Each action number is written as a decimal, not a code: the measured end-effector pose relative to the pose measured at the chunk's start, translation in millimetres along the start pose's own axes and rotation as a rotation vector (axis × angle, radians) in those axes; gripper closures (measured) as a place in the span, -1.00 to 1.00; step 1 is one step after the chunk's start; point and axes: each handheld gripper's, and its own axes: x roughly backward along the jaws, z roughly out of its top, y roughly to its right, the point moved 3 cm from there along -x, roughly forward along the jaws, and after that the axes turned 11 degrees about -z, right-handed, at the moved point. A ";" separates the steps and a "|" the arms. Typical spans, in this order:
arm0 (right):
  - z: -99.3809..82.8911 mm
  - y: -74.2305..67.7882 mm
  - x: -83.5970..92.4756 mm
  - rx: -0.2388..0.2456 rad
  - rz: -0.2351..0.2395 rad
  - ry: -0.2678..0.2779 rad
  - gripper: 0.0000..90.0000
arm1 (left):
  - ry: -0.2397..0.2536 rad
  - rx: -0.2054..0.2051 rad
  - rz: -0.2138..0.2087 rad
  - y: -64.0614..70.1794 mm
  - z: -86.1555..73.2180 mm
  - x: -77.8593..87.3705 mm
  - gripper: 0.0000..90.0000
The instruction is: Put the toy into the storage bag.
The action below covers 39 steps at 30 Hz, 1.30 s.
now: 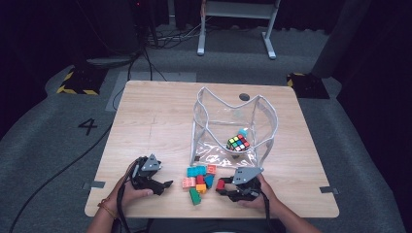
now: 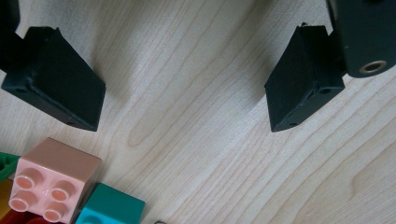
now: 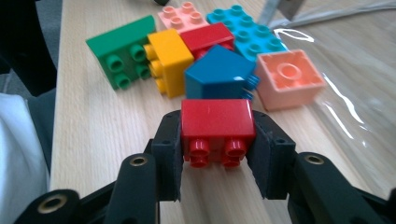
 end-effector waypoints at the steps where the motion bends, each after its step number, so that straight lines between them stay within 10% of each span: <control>1: -1.6 2.6 4.1 0.009 -0.003 0.002 0.31 | 0.000 0.000 0.000 0.0 0.0 0.0 -0.73; 11: -16.6 32.7 44.7 0.023 -0.062 0.064 0.31 | 0.001 -0.003 0.001 -0.3 0.2 0.0 -0.73; 39: -47.7 119.1 139.7 -0.131 -0.323 0.111 0.32 | 0.000 -0.003 0.002 -0.4 0.1 0.0 -0.73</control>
